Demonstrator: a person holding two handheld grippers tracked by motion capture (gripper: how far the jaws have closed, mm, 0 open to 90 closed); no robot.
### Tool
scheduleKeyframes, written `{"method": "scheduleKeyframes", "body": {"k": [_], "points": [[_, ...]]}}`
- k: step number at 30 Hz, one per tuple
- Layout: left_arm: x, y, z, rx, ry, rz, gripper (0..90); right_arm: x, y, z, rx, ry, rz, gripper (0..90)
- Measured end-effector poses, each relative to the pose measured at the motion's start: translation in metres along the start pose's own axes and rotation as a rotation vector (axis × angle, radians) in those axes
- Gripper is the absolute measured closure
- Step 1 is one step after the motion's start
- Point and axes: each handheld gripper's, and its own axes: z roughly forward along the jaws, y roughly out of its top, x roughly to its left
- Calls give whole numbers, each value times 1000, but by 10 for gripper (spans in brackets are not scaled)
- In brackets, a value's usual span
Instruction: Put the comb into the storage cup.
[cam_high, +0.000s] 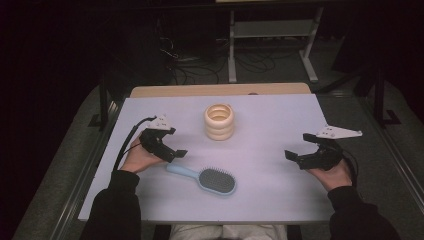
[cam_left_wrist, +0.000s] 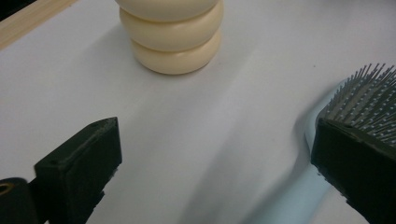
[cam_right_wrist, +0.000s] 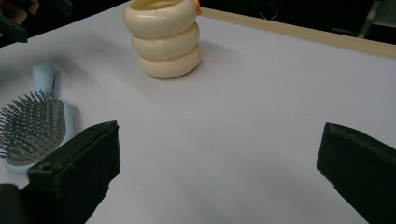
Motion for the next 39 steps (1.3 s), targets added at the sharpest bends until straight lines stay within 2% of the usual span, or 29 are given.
{"method": "scheduleKeyframes", "body": {"k": [8, 14, 16, 19, 20, 22, 23, 24, 26, 29, 33, 37, 38, 39], "points": [[4, -4, 7, 38, 0, 0, 58, 1, 0, 2, 8, 4, -7, 0], [6, -9, 12, 69, -27, -30, 89, 1, 0, 2, 11, 7, -8, 0], [4, -11, 13, 73, -41, -25, 144, 1, 0, 2, 11, 9, -8, 0], [3, -11, 14, 84, -50, -12, 176, 2, 0, 2, 10, 9, -8, 0], [1, -11, 16, 89, -60, -1, 263, 2, 0, 2, 10, 11, -11, 0], [1, -11, 16, 94, -59, 8, 293, 2, 0, 2, 11, 11, -12, 0], [-1, -10, 17, 96, -54, 16, 347, 2, 0, 3, 11, 12, -12, 0], [-2, -10, 17, 96, -51, 29, 347, 2, 0, 3, 11, 12, -12, 0], [-3, -10, 17, 89, -67, 28, 396, 2, 0, 2, 9, 13, -13, 0], [-5, -10, 18, 112, -59, 54, 465, 2, 1, 2, 8, 14, -13, 0], [-6, -10, 20, 131, -53, 64, 528, 3, 1, 3, 10, 15, -13, 0], [-7, -11, 22, 147, -22, 72, 648, 2, 0, 3, 11, 15, -15, 0], [-7, -11, 22, 151, -15, 72, 648, 2, 0, 3, 11, 15, -15, 0], [-8, -11, 22, 162, -13, 74, 705, 3, 0, 3, 11, 16, -15, 0]]}}
